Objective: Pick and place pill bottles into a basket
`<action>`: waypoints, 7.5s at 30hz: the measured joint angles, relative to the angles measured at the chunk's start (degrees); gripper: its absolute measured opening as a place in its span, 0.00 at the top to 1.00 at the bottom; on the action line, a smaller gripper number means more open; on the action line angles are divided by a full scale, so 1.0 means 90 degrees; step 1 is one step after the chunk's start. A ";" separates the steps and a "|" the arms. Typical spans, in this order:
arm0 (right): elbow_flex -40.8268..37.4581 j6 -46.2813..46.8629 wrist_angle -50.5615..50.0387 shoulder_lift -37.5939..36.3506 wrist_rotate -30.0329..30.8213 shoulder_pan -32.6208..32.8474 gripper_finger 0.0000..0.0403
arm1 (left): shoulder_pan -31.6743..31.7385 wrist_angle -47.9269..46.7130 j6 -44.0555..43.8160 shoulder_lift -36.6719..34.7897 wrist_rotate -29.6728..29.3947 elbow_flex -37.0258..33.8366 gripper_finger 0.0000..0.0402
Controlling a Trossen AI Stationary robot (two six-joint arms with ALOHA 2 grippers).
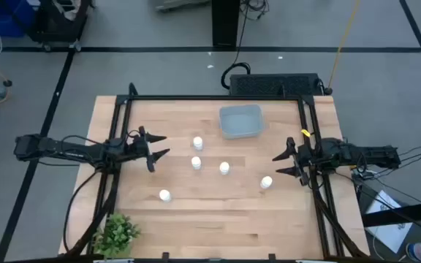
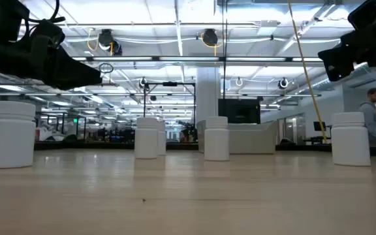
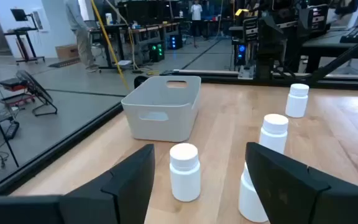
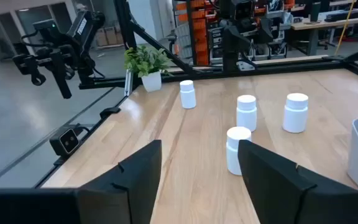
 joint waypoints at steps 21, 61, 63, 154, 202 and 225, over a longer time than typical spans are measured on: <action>0.0000 0.0001 -0.0001 -0.0001 0.0001 0.0001 0.48 | -0.0002 0.0001 -0.0001 0.0001 0.0000 0.0000 0.36; -0.0005 -0.0796 0.1163 0.0001 0.0168 0.0001 0.48 | 0.0000 0.0520 -0.0719 0.0002 0.0200 0.0000 0.36; -0.0005 -0.0563 0.1564 0.0009 0.0178 0.0001 0.48 | -0.0002 0.0834 -0.1002 0.0002 0.0231 0.0000 0.36; 0.4719 0.5455 -0.4392 0.8299 0.2545 0.2345 0.27 | -0.0971 0.0238 -0.0967 0.2790 0.0991 0.3954 0.36; 0.3998 0.5497 -0.3350 0.8377 0.2156 0.2332 0.55 | -0.0971 0.0238 -0.0920 0.2793 0.0986 0.3949 0.36; 0.4481 0.4139 -0.3272 0.7707 0.3648 0.1655 0.61 | -0.0969 0.0238 -0.0816 0.2793 0.0932 0.3949 0.36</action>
